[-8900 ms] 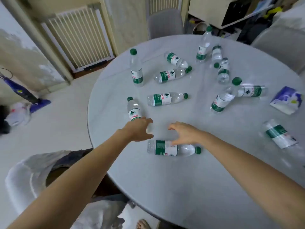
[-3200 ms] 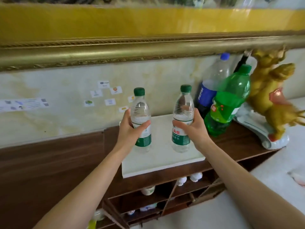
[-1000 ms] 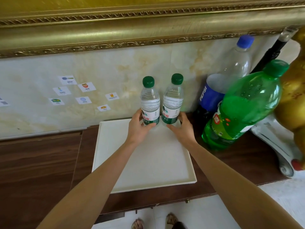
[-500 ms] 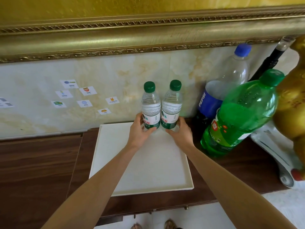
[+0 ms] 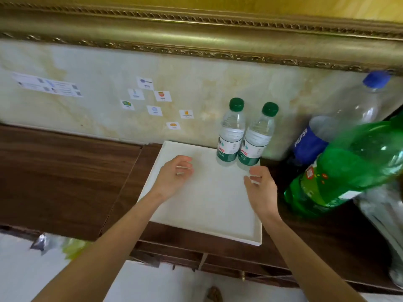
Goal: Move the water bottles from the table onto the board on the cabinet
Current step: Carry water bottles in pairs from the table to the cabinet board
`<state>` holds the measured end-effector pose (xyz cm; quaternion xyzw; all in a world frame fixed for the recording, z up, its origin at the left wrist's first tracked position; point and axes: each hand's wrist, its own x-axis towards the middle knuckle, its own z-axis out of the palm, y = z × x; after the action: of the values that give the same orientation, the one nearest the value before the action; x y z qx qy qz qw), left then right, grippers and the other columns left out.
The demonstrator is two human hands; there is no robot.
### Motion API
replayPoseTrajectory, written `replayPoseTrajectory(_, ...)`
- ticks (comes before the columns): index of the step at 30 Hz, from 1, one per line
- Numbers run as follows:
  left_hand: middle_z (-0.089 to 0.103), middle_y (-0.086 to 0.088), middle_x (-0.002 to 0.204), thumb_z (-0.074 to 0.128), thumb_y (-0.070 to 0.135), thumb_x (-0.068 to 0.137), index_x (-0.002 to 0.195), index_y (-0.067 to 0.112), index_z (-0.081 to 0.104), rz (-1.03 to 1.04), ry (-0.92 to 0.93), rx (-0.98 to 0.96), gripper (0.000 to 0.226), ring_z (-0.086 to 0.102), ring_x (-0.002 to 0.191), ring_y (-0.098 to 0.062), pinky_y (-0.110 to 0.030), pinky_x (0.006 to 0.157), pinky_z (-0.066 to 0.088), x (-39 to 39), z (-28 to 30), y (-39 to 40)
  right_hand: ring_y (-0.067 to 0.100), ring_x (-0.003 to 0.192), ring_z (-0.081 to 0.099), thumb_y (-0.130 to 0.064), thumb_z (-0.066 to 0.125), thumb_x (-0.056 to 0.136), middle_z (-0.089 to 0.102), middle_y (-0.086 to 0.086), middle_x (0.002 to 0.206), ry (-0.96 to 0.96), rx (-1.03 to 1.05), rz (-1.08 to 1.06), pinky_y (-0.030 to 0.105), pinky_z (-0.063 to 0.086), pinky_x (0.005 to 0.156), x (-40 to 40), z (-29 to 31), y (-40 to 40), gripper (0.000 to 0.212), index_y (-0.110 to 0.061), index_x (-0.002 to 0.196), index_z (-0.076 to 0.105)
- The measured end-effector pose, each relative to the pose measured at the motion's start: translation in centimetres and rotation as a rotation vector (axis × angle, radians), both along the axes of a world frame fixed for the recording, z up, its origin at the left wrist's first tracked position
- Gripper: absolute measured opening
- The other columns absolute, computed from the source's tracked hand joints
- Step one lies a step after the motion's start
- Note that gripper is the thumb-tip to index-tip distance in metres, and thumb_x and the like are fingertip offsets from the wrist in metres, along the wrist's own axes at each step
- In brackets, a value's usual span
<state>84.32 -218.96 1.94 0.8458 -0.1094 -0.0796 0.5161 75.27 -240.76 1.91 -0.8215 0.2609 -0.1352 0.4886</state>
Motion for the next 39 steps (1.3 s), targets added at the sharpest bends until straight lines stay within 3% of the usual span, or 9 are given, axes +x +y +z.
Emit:
replayPoseTrajectory(3,0.067,-0.001,0.102,0.068,0.008,0.086,0.104,0.013,0.065,0.007,-0.086,0.108,0.018,0.065,0.092,-0.018,-0.026,0.088,0.050,-2.4,1.0,5.5,0.019,0.091,0.060,-0.009,0.063,0.089,0.061,0.001,0.107,0.028,-0.063,0.196,0.029,0.050,0.081,-0.2,1.0,4.2,0.017,-0.012,0.104,0.055)
replayPoseTrajectory(7,0.068,-0.001,0.112,0.065,0.021,0.089,0.112,0.015,0.065,0.086,-0.096,0.298,0.024,0.063,0.104,-0.014,-0.032,0.094,0.050,-7.8,1.9,15.4,0.023,0.087,0.064,-0.013,0.065,0.086,0.064,0.002,0.099,0.099,-0.200,0.498,0.034,0.049,0.088,-0.2,1.4,13.2,0.018,-0.010,0.102,0.058)
replayPoseTrajectory(12,0.065,-0.008,0.120,0.065,0.022,0.089,0.121,0.010,0.063,0.303,0.010,0.456,0.034,0.061,0.110,-0.022,-0.029,0.092,0.046,-19.6,1.4,31.1,0.026,0.097,0.064,-0.016,0.065,0.083,0.069,0.006,0.098,0.127,-0.334,0.883,0.033,0.047,0.087,-3.4,0.5,30.3,0.020,-0.010,0.102,0.061)
replayPoseTrajectory(15,0.065,-0.004,0.120,0.063,0.025,0.088,0.119,0.016,0.063,0.474,0.104,0.535,0.032,0.061,0.110,-0.025,-0.035,0.094,0.049,-28.1,0.5,41.1,0.028,0.097,0.063,-0.018,0.065,0.084,0.069,0.009,0.098,0.074,-0.447,1.139,0.035,0.047,0.085,-7.2,-0.3,42.2,0.020,-0.007,0.101,0.060)
replayPoseTrajectory(19,0.065,-0.002,0.119,0.063,0.028,0.090,0.121,0.016,0.061,0.746,0.224,0.530,0.033,0.059,0.111,-0.022,-0.038,0.094,0.050,-39.3,0.4,52.4,0.026,0.090,0.064,-0.018,0.066,0.084,0.069,0.006,0.092,0.018,-0.426,1.371,0.036,0.050,0.083,-13.5,-0.4,57.7,0.018,-0.010,0.099,0.061)
replayPoseTrajectory(26,0.065,-0.002,0.119,0.062,0.028,0.090,0.122,0.016,0.060,1.179,0.303,0.513,0.034,0.060,0.110,-0.022,-0.037,0.093,0.050,-53.8,1.3,68.6,0.024,0.093,0.062,-0.021,0.061,0.086,0.064,0.003,0.100,-0.093,-0.477,1.789,0.035,0.050,0.084,-23.4,-0.7,81.9,0.023,-0.014,0.107,0.059)
replayPoseTrajectory(31,0.064,0.002,0.121,0.060,0.030,0.091,0.123,0.020,0.058,1.398,0.380,0.517,0.033,0.059,0.112,-0.021,-0.041,0.094,0.050,-59.3,1.6,79.9,0.021,0.089,0.061,-0.023,0.059,0.087,0.058,-0.004,0.097,-0.133,-0.473,2.016,0.033,0.051,0.081,-28.2,-1.5,97.8,0.021,-0.017,0.107,0.056)
replayPoseTrajectory(39,0.064,-0.001,0.123,0.059,0.028,0.092,0.125,0.017,0.056,1.595,0.471,0.483,0.035,0.059,0.113,-0.022,-0.038,0.094,0.049,-63.0,2.8,98.1,0.021,0.094,0.059,-0.023,0.057,0.089,0.056,-0.003,0.100,-0.155,-0.523,2.192,0.031,0.048,0.081,-31.6,-0.6,120.8,0.024,-0.015,0.112,0.055)
